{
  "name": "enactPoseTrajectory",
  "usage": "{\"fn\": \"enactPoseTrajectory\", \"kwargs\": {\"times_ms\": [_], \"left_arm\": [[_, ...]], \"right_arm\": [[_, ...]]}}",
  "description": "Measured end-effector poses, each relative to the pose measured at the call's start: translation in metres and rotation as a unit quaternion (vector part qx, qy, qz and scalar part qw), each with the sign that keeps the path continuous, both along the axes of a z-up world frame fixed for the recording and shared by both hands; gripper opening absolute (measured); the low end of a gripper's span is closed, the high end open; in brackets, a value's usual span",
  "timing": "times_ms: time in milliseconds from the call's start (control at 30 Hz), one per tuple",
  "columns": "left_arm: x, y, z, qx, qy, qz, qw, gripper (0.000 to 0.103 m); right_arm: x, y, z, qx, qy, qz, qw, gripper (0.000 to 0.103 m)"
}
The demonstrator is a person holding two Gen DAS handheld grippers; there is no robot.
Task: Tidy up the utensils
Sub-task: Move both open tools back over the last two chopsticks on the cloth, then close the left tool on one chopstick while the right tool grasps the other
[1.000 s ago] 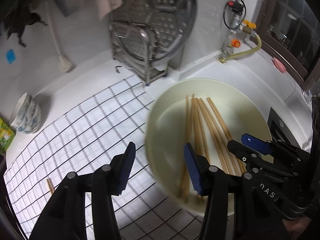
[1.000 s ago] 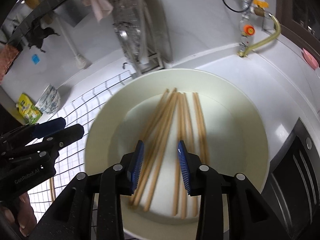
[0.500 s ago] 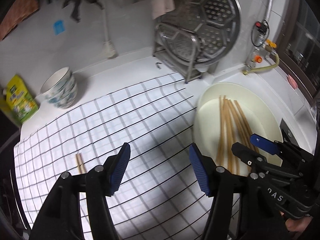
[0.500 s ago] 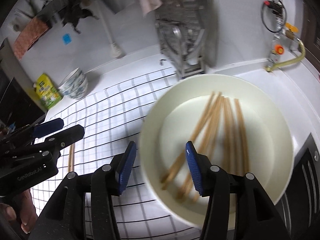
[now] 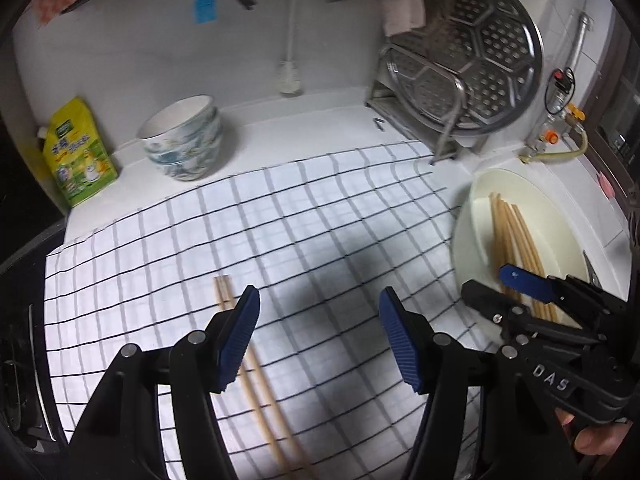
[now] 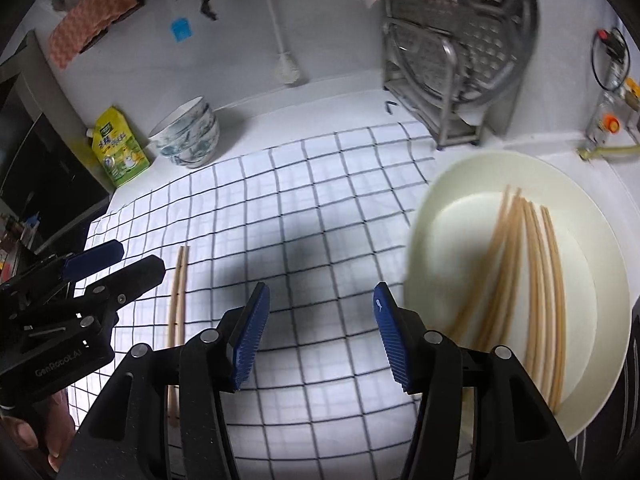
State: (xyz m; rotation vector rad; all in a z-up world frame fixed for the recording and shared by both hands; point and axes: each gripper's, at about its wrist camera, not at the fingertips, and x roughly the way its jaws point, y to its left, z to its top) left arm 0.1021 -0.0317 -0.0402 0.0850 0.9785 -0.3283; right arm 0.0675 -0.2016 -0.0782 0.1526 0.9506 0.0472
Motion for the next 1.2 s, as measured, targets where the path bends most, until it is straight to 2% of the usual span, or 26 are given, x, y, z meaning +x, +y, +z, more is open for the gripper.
{"fn": "enactPoseTrajectory", "kwargs": {"times_ms": [233, 367, 867, 1200], "left_arm": [[0.003, 0.046, -0.013, 0.015, 0.009, 0.032, 0.9993, 0.061], [0.004, 0.065, -0.02, 0.011, 0.019, 0.054, 0.9983, 0.061], [-0.013, 0.106, -0.046, 0.02, 0.028, 0.085, 0.9958, 0.063], [-0.026, 0.128, -0.069, 0.023, 0.046, 0.102, 0.9934, 0.066]], "right_arm": [[0.002, 0.032, 0.002, 0.001, -0.012, 0.019, 1.0, 0.053], [0.004, 0.05, -0.01, 0.006, 0.001, 0.034, 0.999, 0.053], [-0.005, 0.095, -0.06, 0.016, 0.048, 0.068, 0.996, 0.053], [-0.012, 0.135, -0.089, 0.005, 0.061, 0.103, 0.993, 0.053]]}}
